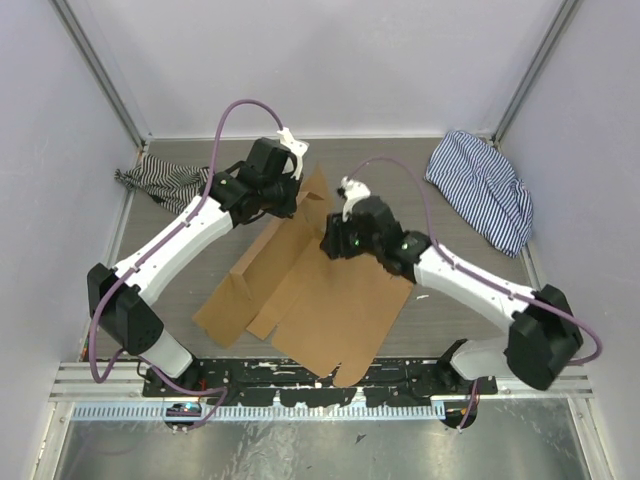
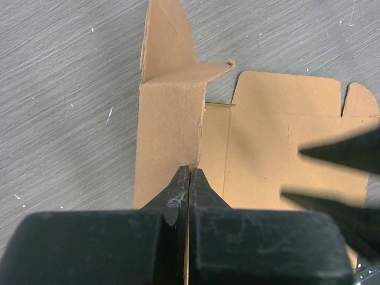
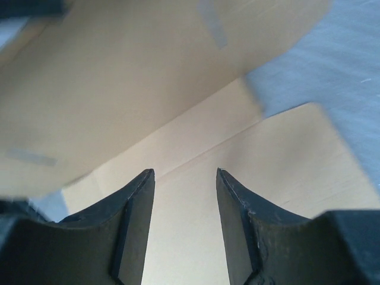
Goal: Fold the paper box
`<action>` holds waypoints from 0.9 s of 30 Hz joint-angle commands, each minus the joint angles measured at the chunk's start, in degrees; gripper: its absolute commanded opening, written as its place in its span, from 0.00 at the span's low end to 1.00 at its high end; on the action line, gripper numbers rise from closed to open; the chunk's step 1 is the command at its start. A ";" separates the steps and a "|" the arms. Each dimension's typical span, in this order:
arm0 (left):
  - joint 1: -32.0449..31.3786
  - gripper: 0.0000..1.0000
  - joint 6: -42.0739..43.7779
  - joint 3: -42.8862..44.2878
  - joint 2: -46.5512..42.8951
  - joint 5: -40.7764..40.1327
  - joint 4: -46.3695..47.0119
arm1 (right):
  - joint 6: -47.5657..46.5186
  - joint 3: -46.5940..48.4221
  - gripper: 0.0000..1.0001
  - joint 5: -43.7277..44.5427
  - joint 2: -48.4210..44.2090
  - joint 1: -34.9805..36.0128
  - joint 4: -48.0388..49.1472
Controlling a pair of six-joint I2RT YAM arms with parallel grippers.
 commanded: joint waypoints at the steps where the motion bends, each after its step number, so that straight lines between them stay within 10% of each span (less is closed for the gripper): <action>1: -0.04 0.00 -0.58 1.88 -0.85 0.17 -3.05 | -2.14 -7.44 0.51 6.83 -7.24 11.19 2.61; 27: -0.01 0.00 -1.16 1.62 -0.72 0.24 -5.79 | -3.24 -7.60 0.55 19.41 9.15 42.37 24.01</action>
